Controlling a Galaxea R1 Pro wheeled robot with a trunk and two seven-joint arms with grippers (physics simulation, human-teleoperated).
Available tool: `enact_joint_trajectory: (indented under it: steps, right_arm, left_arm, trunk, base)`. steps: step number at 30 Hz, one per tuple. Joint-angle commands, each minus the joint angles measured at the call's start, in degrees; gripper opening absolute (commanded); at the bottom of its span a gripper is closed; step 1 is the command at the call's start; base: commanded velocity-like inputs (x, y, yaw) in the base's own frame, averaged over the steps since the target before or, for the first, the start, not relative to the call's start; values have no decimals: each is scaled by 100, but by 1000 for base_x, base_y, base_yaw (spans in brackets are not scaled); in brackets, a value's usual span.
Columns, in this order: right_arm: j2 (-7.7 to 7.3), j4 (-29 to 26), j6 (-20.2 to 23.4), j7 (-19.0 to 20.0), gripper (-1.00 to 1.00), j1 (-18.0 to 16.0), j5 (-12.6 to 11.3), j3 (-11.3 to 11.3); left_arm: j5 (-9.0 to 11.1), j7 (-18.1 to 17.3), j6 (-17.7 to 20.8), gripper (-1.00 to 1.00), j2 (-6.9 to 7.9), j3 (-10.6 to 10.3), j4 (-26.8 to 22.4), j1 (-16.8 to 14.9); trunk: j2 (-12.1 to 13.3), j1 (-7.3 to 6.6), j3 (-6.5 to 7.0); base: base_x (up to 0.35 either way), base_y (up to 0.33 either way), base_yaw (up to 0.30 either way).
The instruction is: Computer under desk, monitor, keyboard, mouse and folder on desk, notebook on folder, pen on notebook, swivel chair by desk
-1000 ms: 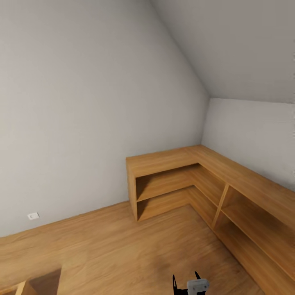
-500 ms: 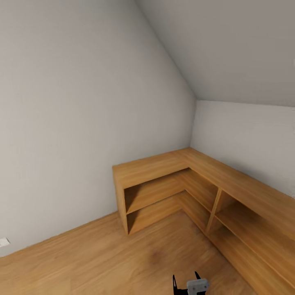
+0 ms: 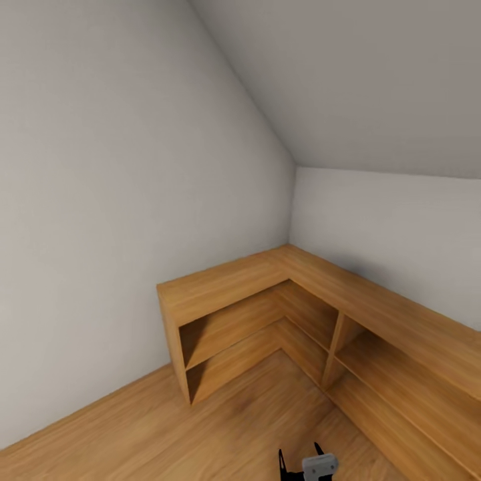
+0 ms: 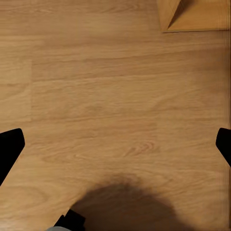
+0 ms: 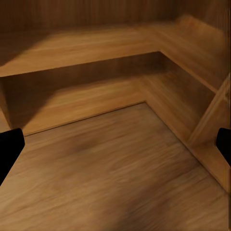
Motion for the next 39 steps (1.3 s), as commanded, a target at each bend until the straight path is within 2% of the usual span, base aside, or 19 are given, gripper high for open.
enact_joint_trajectory:
  steps: [1,11,24,39]
  right_arm:
    - [3,4,-8,-20,100,-5,-23,47]
    - [3,2,-8,1,100,-5,-23,46]
    - [3,2,-8,2,100,-5,-23,46]
    - [3,2,-8,2,100,-5,-23,46]
  left_arm:
    - [29,47,-23,100,4,-50,-5,-2]
    - [37,51,-23,100,12,-50,-3,-3]
    - [32,49,-23,100,4,-50,-4,-2]
    - [36,48,-23,100,4,-50,-3,-2]
  trunk:
    - [-5,1,-2]
    - [-5,1,42]
    - [-5,1,97]
    - [-5,1,158]
  base:
    - [29,4,-258]
    - [157,54,-263]
    - [146,259,-267]
    - [8,23,-270]
